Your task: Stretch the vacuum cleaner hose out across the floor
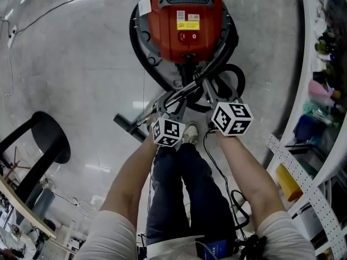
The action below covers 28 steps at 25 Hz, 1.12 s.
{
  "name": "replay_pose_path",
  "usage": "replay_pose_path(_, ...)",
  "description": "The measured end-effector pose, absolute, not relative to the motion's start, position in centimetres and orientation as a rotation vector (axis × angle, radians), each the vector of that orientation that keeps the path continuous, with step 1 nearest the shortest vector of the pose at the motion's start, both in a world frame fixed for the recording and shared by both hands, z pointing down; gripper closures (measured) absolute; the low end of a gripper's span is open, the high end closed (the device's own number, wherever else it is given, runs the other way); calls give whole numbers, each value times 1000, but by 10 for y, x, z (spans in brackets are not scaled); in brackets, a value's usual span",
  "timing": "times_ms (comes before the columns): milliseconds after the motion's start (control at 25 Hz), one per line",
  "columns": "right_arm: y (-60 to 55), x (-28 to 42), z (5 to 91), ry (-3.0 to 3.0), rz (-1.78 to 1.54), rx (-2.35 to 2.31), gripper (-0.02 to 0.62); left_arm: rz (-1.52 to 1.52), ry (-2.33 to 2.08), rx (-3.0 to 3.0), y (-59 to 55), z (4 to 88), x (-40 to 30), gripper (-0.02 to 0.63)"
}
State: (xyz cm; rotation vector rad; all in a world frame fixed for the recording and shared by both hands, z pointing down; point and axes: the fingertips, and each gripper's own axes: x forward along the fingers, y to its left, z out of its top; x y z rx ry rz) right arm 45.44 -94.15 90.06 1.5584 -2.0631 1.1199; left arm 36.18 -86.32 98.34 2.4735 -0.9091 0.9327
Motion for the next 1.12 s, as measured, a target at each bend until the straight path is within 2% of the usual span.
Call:
replay_pose_path(240, -941, 454, 900, -2021, 1135, 1604, 432, 963, -890, 2480, -863, 1008, 368, 422)
replay_pose_path(320, -941, 460, 905, -1988, 1179, 1636, 368, 974, -875, 2485, -862, 1015, 371, 422)
replay_pose_path(640, -957, 456, 937, -1979, 1304, 1604, 365, 894, -814, 2541, -861, 1022, 377, 423)
replay_pose_path(1120, -968, 455, 940, -1908, 1406, 1586, 367, 922, -790, 2514, -870, 1025, 374, 431)
